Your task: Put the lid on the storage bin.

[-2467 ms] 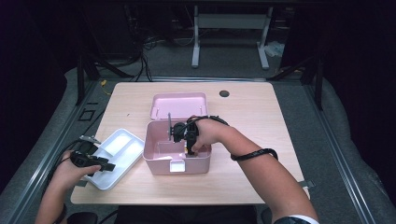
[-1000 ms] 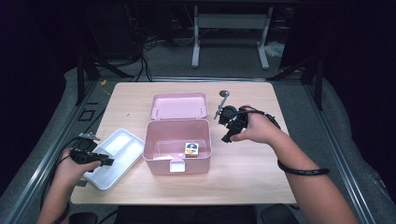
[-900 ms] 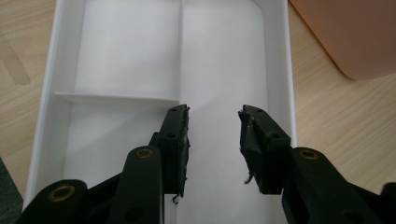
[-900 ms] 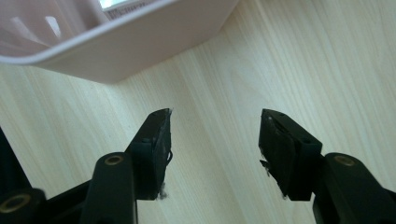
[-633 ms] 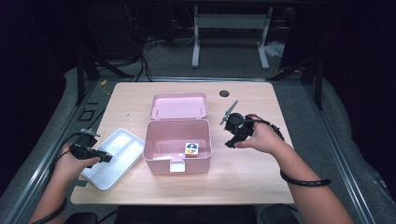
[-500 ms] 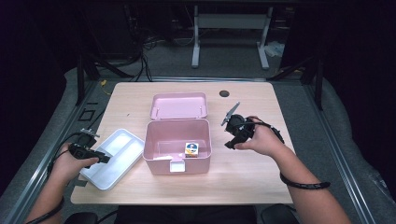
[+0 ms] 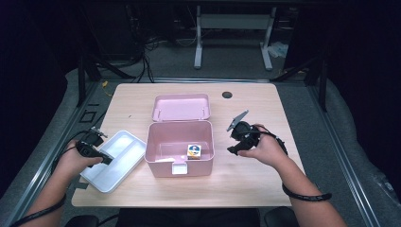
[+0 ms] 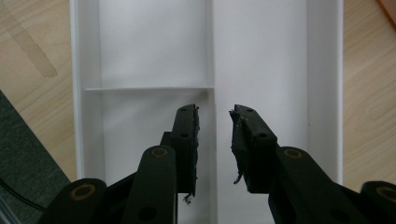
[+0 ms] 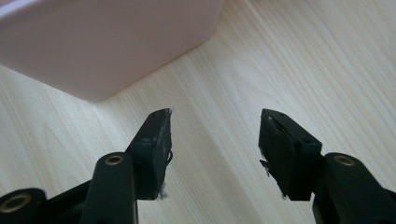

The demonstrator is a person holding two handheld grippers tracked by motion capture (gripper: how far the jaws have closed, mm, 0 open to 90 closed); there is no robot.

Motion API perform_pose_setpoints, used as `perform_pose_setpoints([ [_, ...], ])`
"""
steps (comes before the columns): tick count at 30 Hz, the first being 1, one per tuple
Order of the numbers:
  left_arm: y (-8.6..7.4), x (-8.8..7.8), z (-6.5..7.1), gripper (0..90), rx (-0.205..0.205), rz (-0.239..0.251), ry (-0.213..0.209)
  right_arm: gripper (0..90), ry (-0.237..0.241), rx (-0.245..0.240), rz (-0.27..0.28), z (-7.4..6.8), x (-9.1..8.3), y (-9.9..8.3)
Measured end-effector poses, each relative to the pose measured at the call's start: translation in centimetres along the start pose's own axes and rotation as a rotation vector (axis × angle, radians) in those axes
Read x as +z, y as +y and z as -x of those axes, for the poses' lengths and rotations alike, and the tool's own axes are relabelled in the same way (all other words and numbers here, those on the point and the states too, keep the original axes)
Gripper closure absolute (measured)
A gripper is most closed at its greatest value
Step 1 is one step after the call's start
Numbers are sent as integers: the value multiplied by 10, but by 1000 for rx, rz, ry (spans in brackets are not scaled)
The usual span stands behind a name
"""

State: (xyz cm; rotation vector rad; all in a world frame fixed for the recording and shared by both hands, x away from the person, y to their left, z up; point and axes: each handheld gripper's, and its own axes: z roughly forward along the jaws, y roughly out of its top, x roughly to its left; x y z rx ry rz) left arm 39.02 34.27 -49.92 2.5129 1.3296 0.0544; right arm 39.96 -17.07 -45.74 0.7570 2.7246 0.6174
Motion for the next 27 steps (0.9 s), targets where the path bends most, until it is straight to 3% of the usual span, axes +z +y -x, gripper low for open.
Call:
perform_pose_setpoints([
  [8, 11, 12, 2, 760, 9, -65, 0, 445, 14, 35, 3, -1, 9, -11],
  [14, 17, 21, 0, 798, 5, -100, -8, 451, 4, 85, 50, 0, 12, -19],
  [20, 18, 28, -2, 800, -6, -127, 0, 451, 8, 99, 56, -1, 18, -25],
  [27, 22, 30, 1, 800, 14, -150, 27, 451, 14, 101, 39, -3, 26, -28],
])
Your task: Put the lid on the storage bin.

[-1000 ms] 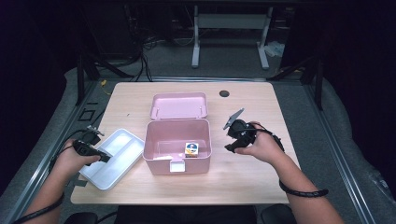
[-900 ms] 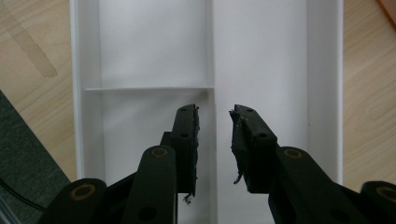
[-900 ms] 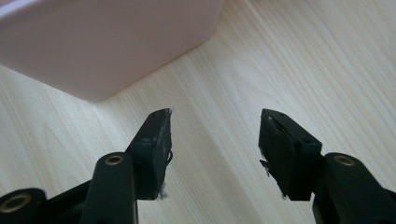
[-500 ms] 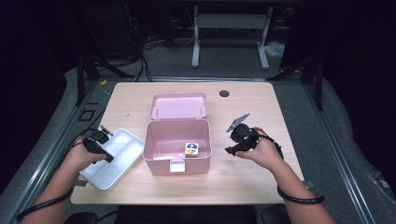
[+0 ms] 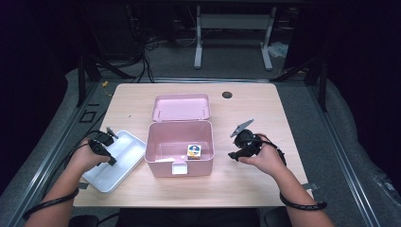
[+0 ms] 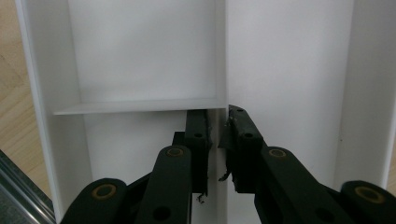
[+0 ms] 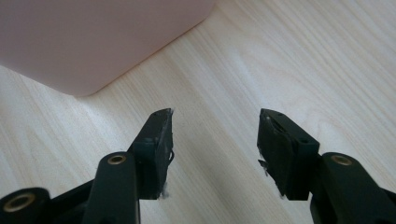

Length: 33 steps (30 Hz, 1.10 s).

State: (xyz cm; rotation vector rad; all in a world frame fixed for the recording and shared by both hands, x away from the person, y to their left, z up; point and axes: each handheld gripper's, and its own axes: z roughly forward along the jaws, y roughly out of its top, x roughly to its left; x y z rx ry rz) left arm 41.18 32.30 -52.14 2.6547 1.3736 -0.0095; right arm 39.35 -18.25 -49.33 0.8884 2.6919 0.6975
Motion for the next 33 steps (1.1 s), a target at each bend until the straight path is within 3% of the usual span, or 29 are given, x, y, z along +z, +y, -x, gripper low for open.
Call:
perform_pose_setpoints([
  [8, 4, 5, 1, 868, 4, -27, -10, 452, 3, 7, 5, -2, 5, -3],
  [19, 8, 5, 0, 885, 3, -69, -8, 456, 7, 49, 43, -1, 7, -11],
  [27, 9, -8, -4, 893, 16, -97, -33, 456, 16, 61, 56, -6, 11, -13],
  [33, 8, -28, -4, 893, 31, -70, -48, 455, 19, 73, 75, -9, 8, -15],
])
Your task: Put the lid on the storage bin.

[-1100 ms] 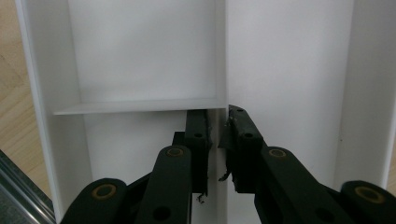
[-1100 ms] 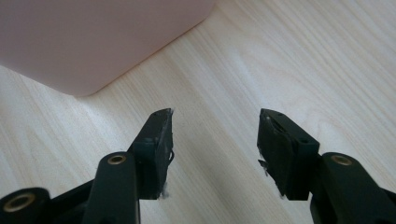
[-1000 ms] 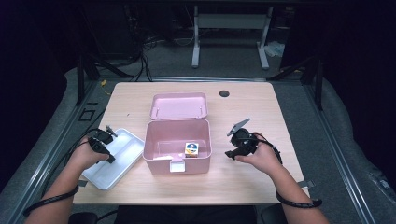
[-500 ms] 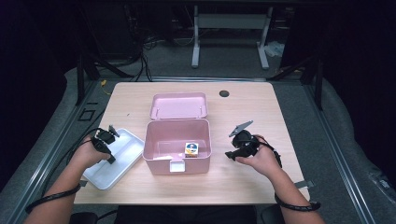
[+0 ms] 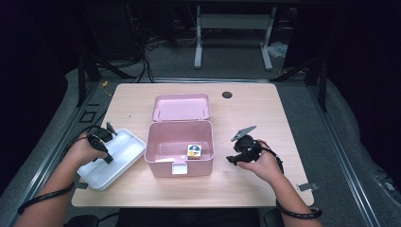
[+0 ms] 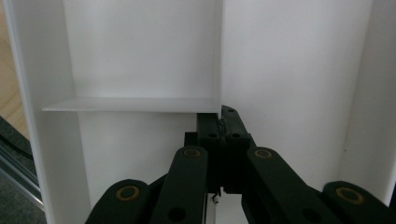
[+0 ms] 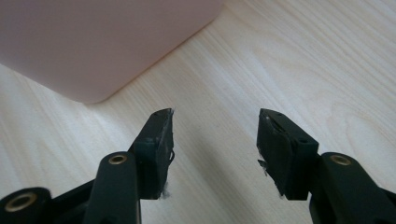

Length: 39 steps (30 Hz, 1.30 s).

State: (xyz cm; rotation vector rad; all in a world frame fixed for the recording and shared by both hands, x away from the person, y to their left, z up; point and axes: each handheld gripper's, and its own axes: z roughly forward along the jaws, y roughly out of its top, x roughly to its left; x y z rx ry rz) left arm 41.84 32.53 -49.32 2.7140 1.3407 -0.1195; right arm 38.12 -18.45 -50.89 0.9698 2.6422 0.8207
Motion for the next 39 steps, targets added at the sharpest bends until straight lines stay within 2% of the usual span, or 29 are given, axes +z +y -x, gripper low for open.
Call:
perform_pose_setpoints([
  [7, -1, -30, 6, 893, 32, 58, -31, 455, 4, 27, 23, -2, -3, -5],
  [12, 2, -49, 10, 892, 66, 64, -6, 455, 0, 29, 16, -1, -1, -9],
  [13, 2, -52, 10, 893, 68, 66, -5, 455, 3, 29, -2, -1, -1, -9],
  [14, 2, -55, 10, 892, 68, 70, -5, 455, 6, 32, 19, -1, 0, -10],
  [17, 3, -66, 11, 892, 75, 94, 5, 455, 7, 35, 3, -1, -1, -11],
  [18, 4, -69, 11, 892, 83, 101, 8, 455, -6, 35, 12, -1, 0, -12],
  [24, 8, -85, 18, 892, 151, 108, 26, 455, -4, 57, 28, 1, -2, -16],
  [29, 11, -97, 23, 893, 174, 106, 18, 455, 6, 57, 25, 1, 0, -16],
  [30, 12, -99, 24, 893, 175, 100, 19, 455, 9, 57, 12, 1, 0, -16],
  [35, 16, -112, 27, 892, 189, 115, 34, 455, 2, 55, 13, 0, 2, -17],
  [39, 21, -121, 34, 893, 220, 121, 39, 455, 3, 60, 18, 0, 2, -18],
])
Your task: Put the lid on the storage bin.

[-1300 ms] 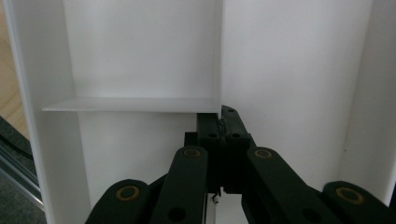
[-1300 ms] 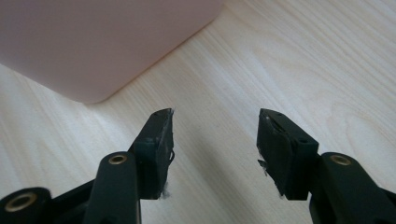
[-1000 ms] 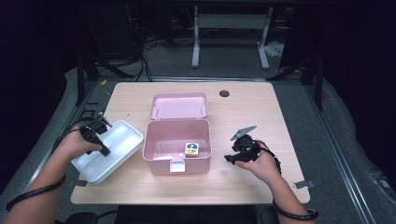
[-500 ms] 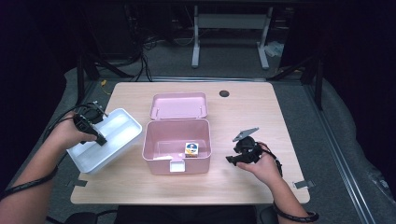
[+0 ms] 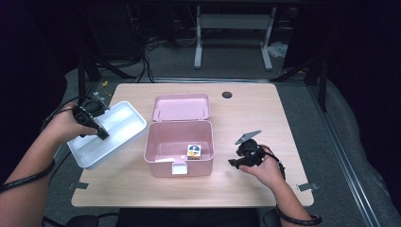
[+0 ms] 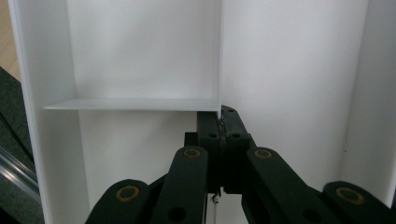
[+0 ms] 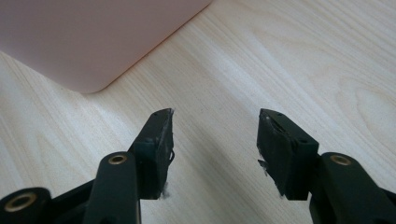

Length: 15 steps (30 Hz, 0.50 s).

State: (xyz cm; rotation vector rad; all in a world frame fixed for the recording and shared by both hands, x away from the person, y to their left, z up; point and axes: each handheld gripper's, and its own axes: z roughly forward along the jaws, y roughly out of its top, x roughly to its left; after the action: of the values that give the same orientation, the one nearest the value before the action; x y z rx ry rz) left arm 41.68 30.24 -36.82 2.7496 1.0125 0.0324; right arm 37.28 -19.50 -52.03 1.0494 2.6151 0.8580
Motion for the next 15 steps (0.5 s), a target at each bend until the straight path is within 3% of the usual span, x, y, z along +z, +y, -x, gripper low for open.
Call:
perform_pose_setpoints([
  [8, 19, -8, 15, 892, 64, 17, -9, 455, -4, -5, -8, -1, 2, -1],
  [14, 38, -4, 26, 892, 119, 13, -19, 455, -4, -4, -4, -1, 2, -1],
  [15, 49, -1, 32, 893, 155, 7, -20, 455, -1, -4, -2, -1, 2, -1],
])
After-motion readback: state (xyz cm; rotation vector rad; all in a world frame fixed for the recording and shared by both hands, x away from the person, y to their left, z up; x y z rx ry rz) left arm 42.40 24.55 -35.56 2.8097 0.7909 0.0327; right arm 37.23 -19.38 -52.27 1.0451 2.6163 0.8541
